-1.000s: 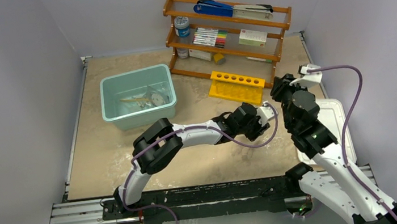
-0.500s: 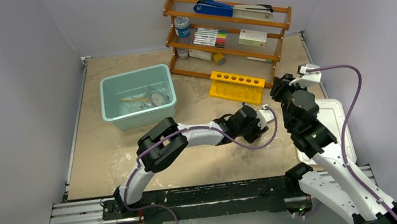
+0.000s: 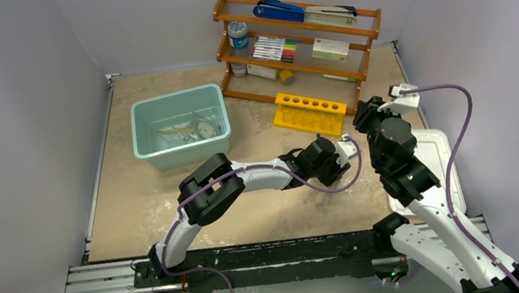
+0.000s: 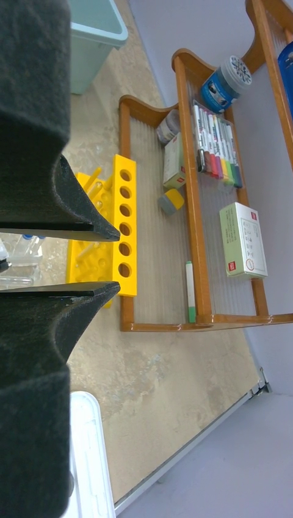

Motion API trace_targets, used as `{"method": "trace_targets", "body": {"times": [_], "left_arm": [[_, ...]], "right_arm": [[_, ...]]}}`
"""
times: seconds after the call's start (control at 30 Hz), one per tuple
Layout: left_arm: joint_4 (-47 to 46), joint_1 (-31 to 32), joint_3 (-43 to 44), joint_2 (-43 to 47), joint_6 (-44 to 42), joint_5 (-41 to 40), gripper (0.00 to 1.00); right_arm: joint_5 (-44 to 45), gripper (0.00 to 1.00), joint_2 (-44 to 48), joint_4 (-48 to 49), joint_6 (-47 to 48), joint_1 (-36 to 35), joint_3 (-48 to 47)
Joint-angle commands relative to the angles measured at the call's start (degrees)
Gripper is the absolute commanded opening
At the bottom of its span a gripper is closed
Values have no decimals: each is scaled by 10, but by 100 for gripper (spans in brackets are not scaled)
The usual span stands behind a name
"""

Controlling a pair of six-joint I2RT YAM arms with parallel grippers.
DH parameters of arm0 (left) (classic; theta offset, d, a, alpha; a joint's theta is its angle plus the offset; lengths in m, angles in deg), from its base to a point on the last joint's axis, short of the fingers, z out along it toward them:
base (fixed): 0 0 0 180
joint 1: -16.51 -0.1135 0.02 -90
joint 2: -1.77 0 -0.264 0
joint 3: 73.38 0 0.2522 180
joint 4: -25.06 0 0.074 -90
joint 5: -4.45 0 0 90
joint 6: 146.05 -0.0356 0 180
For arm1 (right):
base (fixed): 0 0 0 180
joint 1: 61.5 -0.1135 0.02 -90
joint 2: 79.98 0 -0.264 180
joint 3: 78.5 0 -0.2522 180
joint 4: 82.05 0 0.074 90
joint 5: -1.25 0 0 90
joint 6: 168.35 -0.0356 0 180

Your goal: Organize the chemistry lab equipment

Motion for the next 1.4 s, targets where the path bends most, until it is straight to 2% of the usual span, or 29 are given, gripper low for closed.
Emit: {"method": "trace_targets", "body": {"times": [0.0,0.1,0.3,0.37,0.47,0.57,0.7,0.83,1.13,1.37], "left_arm": [[-23,-5,37,70,63,1,36],[-58,-6,28,109,90,22,37],[-65,-6,29,163,113,18,40],[-68,-7,6,182,116,-13,40],[-30,-15,-15,196,116,-100,40],[-20,-35,-55,215,140,-146,39],[-52,-71,-124,263,198,-183,39],[-75,-79,-164,321,198,-188,39],[-45,-78,-191,424,178,-223,39],[5,-78,-219,482,158,-291,39]], "right_arm": [[18,33,-14,13,-10,1,-18],[29,33,-43,-27,-40,2,-32],[3,33,-27,-20,-61,9,-27],[-1,33,-39,-40,-63,14,-44],[-11,35,-54,-67,-64,22,-68],[-16,36,-60,-79,-64,27,-86],[-45,36,-85,-97,-81,36,-94],[-66,37,-92,-91,-104,36,-55],[-132,36,-77,-67,-203,36,88],[-129,36,-138,-77,-203,36,98]]}}
